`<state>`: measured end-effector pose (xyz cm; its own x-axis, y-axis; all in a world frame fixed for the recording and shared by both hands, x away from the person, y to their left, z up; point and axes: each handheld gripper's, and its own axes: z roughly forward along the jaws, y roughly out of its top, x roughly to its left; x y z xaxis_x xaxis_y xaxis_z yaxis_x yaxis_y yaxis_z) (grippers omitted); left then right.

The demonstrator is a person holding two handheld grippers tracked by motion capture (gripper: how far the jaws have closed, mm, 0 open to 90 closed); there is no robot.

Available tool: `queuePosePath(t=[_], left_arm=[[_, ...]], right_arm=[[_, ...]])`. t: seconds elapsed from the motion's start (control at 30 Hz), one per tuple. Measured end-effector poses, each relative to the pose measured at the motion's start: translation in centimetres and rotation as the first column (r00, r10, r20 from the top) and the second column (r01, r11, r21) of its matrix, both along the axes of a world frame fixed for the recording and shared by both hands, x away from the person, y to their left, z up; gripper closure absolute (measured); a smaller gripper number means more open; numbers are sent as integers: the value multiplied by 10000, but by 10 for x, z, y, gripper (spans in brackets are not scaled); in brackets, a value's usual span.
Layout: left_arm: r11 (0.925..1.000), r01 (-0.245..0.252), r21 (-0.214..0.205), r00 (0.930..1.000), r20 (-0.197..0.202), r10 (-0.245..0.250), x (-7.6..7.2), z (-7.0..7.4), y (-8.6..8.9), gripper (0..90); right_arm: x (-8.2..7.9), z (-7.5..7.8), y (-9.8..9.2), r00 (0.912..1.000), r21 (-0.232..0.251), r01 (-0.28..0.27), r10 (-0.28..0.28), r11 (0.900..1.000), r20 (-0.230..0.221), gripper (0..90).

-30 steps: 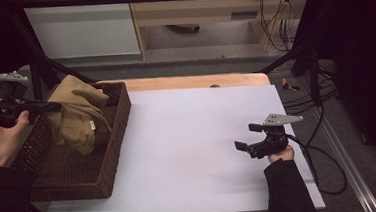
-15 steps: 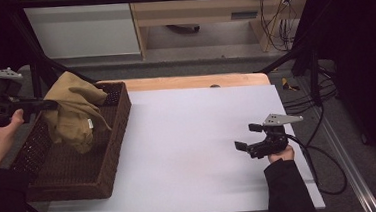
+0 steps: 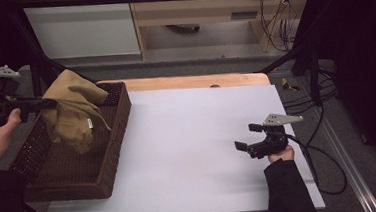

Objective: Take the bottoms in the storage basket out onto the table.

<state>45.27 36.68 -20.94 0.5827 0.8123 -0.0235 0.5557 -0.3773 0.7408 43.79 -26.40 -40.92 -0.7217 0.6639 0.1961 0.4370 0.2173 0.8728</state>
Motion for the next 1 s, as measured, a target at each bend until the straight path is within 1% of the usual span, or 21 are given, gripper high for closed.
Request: queuePosePath(t=[0.23,0.33,0.37,0.43,0.53,0.63,0.77,0.87,1.0], left_arm=[[9997,231,-2,9996,147,-231,-3,5,-7,832],[9993,355,68,9993,140,-356,-5,8,-12,832],[9992,376,139,9990,226,-379,-5,9,-13,832],[9989,440,139,9987,261,-444,-5,10,-16,832],[9984,567,32,9983,167,-567,-5,11,-20,832],[9980,639,24,9979,135,-639,-5,11,-24,832],[9970,772,18,9969,119,-772,-4,12,-29,832],[9964,846,-83,9963,122,-845,-4,12,-33,832],[9948,1021,-66,9947,119,-1020,-4,13,-38,832]], right_arm=[[0,0,0,10000,-5,-16,16,10000,21,39],[0,0,0,10000,4,-10,10,10000,-3,39],[0,0,0,10000,1,-6,6,10000,-3,39],[0,0,0,10000,-9,-18,18,10000,19,39],[0,0,0,10000,3,-22,22,10000,23,39],[0,0,0,10000,-3,-25,25,10000,26,39],[0,0,0,10000,1,-14,14,10000,27,39],[0,0,0,10000,0,-28,28,10000,25,39],[0,0,0,10000,25,-13,13,10000,26,39]])
